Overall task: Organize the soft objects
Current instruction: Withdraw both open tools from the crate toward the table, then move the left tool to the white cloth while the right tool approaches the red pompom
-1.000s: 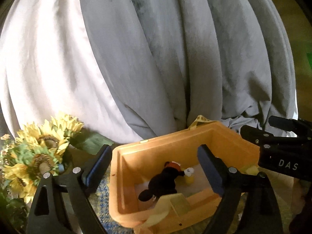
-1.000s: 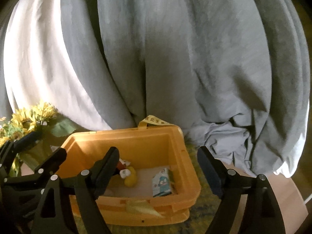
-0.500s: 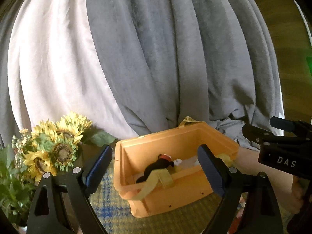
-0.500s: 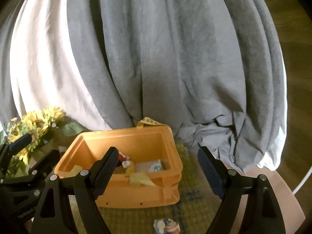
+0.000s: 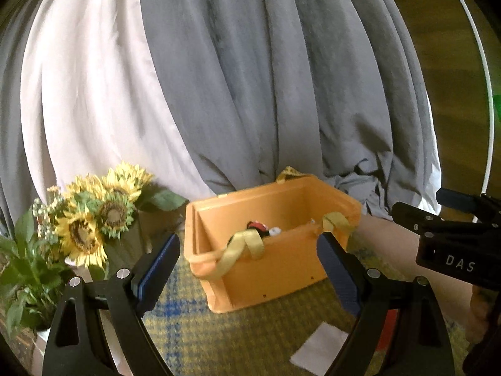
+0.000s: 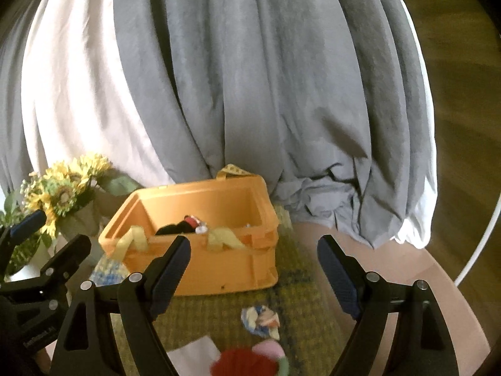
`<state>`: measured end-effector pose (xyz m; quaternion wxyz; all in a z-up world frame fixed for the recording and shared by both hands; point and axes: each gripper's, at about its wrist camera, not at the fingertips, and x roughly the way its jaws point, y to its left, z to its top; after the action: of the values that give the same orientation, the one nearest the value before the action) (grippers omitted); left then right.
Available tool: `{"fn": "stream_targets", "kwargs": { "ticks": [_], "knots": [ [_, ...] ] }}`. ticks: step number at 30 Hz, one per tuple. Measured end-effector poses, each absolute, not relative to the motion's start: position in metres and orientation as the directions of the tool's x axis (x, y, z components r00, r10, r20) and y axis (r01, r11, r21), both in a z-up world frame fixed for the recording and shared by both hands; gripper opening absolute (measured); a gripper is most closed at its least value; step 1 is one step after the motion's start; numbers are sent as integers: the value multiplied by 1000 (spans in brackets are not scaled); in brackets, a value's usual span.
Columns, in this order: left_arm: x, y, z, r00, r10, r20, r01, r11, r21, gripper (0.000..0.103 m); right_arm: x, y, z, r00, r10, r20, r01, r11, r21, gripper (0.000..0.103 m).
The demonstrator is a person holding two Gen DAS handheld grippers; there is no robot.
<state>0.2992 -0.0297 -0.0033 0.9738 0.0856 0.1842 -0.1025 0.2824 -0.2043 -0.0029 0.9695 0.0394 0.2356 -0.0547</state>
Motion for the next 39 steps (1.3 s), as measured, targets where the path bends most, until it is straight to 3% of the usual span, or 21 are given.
{"fn": "stream_targets", "kwargs": {
  "ticks": [39],
  "knots": [
    [286,-45,-118,701,-259,-664,431,896,106,89,250,-197,-110,698,-87,-711,174,983,50,82]
  ]
}}
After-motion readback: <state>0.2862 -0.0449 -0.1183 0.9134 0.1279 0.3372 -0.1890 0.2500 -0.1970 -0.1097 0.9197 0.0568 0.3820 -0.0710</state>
